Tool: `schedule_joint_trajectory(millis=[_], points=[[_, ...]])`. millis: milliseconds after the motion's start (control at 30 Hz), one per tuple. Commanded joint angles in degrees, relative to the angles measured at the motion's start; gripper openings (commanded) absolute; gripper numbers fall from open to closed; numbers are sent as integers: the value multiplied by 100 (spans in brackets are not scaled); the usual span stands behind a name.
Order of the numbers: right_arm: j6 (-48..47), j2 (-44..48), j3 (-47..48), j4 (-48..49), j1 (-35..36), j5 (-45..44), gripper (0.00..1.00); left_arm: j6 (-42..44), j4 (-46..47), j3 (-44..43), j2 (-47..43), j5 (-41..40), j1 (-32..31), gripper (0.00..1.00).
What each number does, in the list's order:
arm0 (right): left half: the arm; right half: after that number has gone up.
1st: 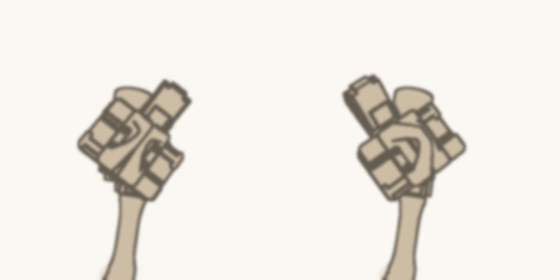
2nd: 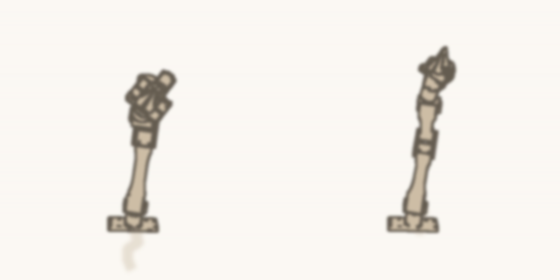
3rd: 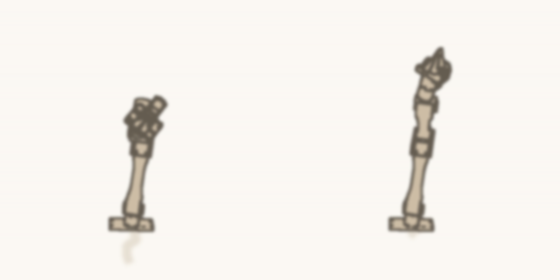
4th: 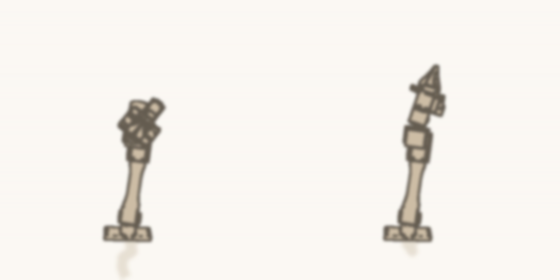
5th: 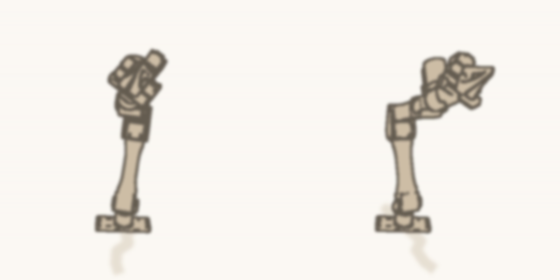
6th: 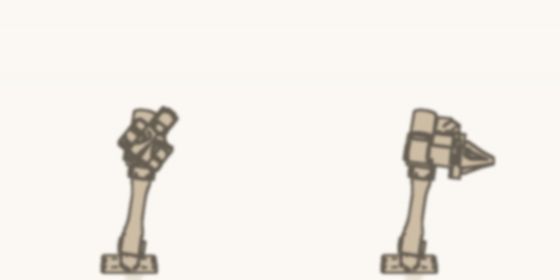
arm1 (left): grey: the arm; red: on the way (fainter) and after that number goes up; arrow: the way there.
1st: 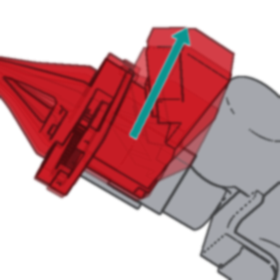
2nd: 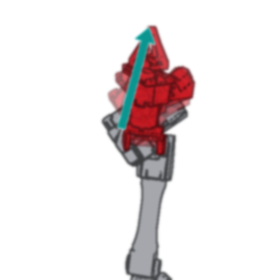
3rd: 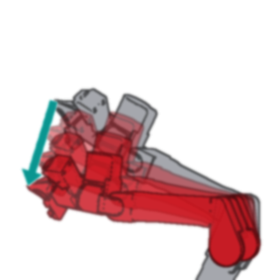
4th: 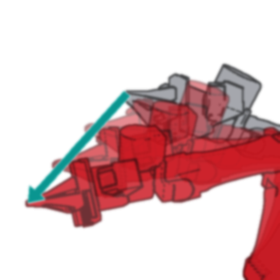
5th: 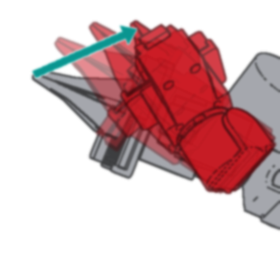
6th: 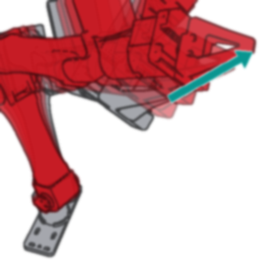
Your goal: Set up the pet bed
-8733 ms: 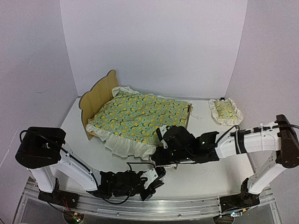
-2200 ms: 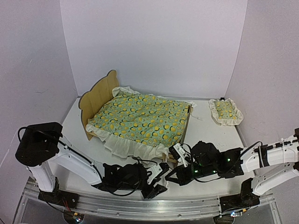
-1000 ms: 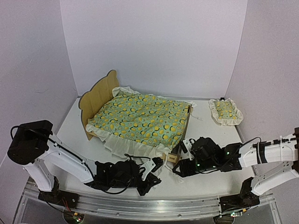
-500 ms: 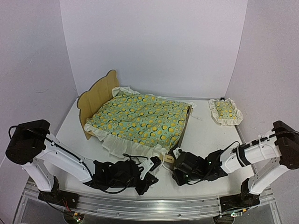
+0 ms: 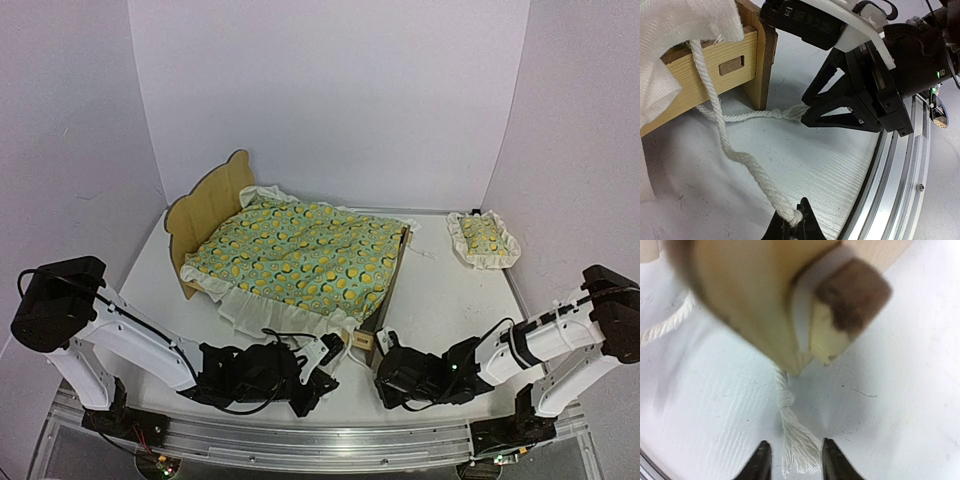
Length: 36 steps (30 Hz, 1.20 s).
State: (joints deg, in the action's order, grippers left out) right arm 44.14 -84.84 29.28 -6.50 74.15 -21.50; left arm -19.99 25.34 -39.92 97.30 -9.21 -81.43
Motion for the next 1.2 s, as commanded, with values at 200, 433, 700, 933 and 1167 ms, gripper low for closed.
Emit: schedule_joint_trajectory(millis=[200,433,700,933,1167], points=[[453,3,-390,331,469,-396,13,-85,13,131,-495,-291,26,0],[390,629,-188,-21,510,-142,0,-33,6,64,-375,-183,28,0],[178,2193,-96,379,505,725,0,46,23,-346,202,158,0,0],[74,1718,388,1032,480,722,0,178,275,-558,353,232,-184,0],[477,950,686,1565,258,963,0,169,554,-284,270,225,-276,5]])
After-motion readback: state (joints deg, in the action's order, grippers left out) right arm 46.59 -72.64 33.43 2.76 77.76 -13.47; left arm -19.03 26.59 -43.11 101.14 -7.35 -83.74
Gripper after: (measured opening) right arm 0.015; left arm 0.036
